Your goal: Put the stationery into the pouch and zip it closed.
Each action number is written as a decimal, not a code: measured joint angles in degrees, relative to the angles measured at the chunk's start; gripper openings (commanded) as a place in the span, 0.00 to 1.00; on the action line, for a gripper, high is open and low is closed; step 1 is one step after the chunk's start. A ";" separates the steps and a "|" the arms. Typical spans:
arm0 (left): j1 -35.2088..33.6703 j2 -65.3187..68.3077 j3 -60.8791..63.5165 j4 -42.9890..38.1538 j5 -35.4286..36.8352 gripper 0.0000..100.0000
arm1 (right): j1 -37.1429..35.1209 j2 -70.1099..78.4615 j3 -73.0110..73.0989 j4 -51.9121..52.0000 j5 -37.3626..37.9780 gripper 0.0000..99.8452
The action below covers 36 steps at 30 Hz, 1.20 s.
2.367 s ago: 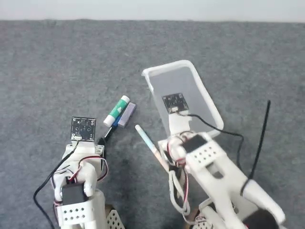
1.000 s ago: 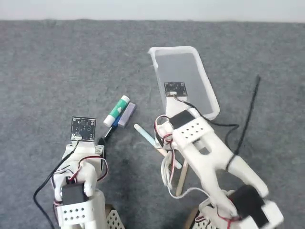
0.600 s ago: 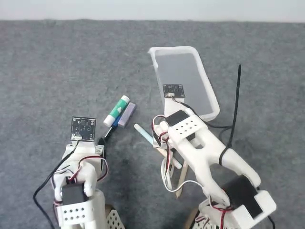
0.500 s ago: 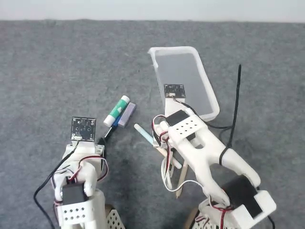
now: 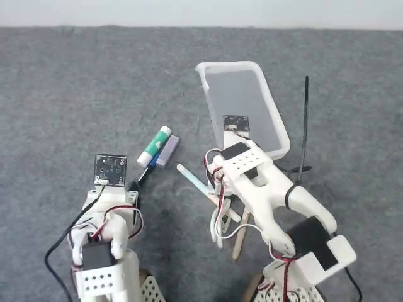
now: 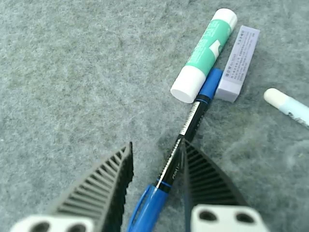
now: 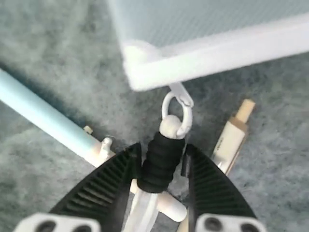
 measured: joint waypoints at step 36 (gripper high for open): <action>0.44 0.00 -0.35 -10.81 8.09 0.31 | 0.97 -49.76 24.09 -11.25 41.58 0.01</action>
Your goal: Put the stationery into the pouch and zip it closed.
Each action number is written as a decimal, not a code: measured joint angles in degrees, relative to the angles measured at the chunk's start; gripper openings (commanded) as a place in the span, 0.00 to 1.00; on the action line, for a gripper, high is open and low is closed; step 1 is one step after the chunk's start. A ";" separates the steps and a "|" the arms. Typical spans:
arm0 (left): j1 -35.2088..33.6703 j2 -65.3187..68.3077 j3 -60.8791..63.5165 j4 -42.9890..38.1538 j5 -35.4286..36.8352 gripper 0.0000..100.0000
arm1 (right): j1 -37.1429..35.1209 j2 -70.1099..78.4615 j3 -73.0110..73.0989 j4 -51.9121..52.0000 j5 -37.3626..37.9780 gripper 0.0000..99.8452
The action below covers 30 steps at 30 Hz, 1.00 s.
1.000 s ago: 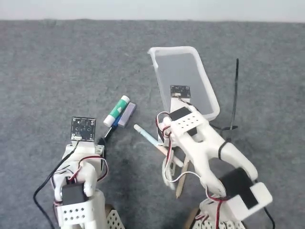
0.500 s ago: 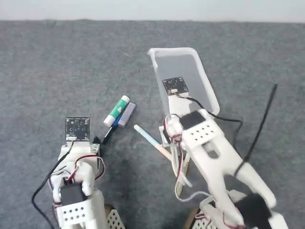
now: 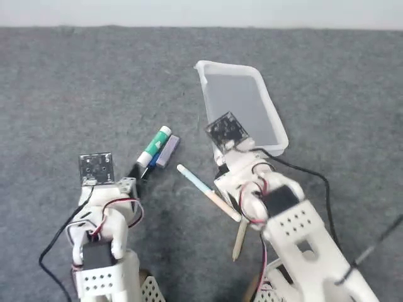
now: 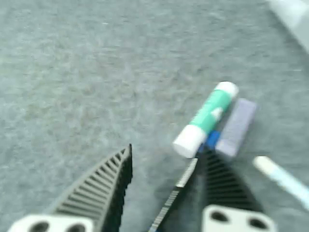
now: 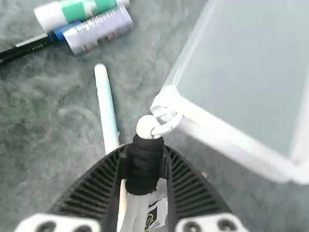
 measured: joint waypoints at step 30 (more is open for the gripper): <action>27.96 0.00 -15.30 5.36 5.54 0.31 | -5.54 -32.53 10.64 -3.87 2.81 0.01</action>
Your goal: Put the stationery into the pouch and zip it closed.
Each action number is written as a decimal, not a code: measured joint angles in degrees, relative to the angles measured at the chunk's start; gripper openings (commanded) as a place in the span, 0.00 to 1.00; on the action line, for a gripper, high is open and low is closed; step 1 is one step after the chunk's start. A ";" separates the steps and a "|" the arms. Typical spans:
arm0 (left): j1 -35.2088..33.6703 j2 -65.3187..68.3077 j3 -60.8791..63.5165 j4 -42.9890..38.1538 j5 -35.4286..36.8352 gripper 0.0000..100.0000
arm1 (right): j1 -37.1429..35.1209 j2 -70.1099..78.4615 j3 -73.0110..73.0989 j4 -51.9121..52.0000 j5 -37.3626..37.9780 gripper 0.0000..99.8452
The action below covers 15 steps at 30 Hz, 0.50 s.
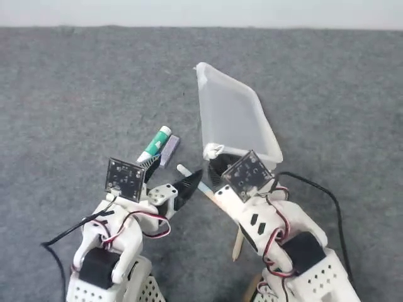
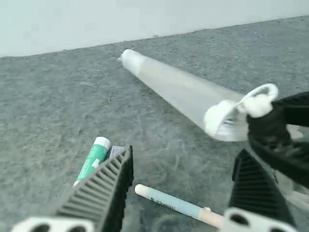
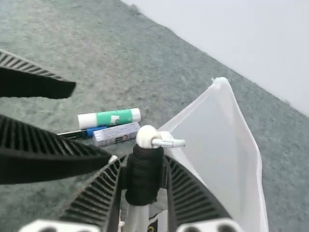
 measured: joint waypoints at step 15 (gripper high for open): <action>0.35 0.00 7.12 -7.74 0.00 0.31 | -3.34 -1.14 1.41 1.85 0.00 0.00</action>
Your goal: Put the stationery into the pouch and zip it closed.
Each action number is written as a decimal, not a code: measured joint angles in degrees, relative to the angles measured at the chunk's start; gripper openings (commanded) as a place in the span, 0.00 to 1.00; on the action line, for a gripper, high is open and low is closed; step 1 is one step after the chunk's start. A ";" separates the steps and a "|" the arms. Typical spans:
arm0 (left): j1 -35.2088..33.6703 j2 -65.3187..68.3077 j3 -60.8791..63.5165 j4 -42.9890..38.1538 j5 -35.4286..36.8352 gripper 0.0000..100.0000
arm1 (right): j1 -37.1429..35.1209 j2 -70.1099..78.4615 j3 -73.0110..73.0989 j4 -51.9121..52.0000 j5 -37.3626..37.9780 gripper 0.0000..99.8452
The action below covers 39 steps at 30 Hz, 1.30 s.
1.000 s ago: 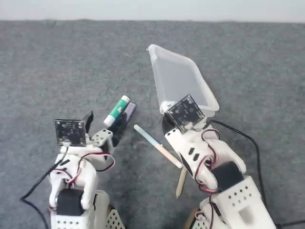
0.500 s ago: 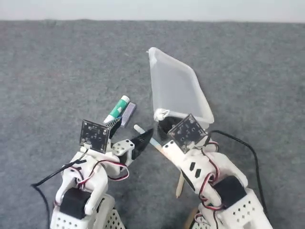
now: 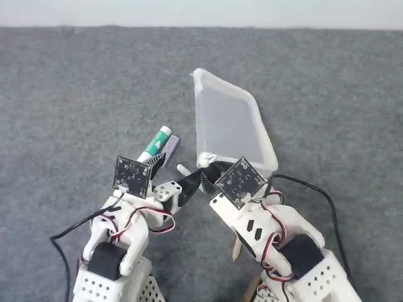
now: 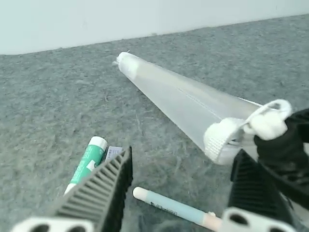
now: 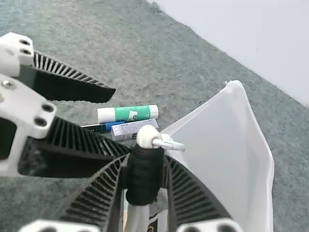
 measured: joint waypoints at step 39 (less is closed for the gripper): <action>0.53 0.00 2.99 -2.37 -7.03 0.23 | -0.62 -15.30 4.48 11.16 2.29 0.00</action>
